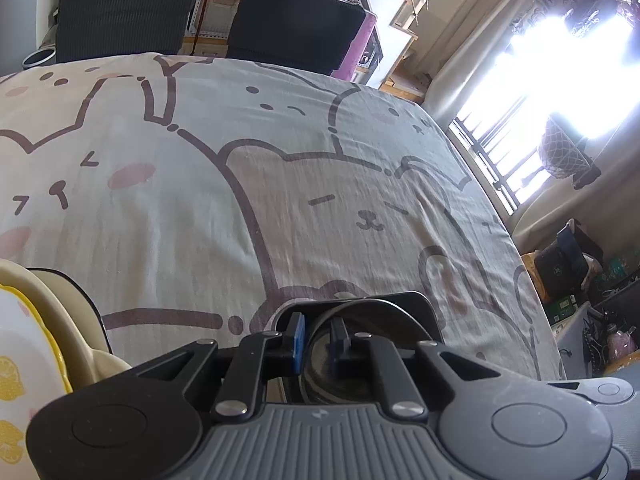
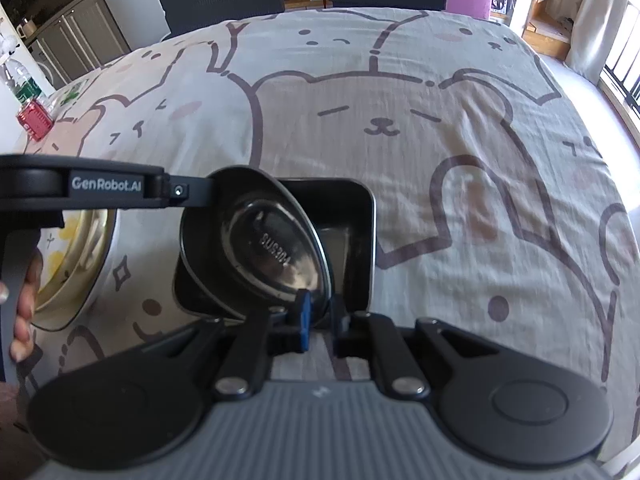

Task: Organize plates and bowls
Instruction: 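Lift the steel bowl with both grippers and lower it into the steel tray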

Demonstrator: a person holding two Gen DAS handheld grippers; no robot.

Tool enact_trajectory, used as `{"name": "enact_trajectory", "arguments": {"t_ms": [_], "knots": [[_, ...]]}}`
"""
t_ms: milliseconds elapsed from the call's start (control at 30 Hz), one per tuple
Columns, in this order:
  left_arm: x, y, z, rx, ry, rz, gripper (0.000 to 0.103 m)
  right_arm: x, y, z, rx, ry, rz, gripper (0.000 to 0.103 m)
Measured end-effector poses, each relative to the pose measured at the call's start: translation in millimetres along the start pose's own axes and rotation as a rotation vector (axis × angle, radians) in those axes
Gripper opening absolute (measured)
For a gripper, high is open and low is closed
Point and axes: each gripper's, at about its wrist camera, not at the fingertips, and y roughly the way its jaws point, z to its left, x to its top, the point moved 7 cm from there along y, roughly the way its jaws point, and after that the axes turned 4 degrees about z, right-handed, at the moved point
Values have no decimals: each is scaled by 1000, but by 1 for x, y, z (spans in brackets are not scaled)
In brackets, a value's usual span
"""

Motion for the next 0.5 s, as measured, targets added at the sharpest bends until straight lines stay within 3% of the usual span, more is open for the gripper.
{"name": "enact_trajectory", "arguments": {"t_ms": [367,500], "knots": [[3,6,-2,-40,-24,4,14,2,14,-5,-20,31,39,16],[3,3,-6,-49,6,-3,25,3,17,-5,-37,27,47,16]]}}
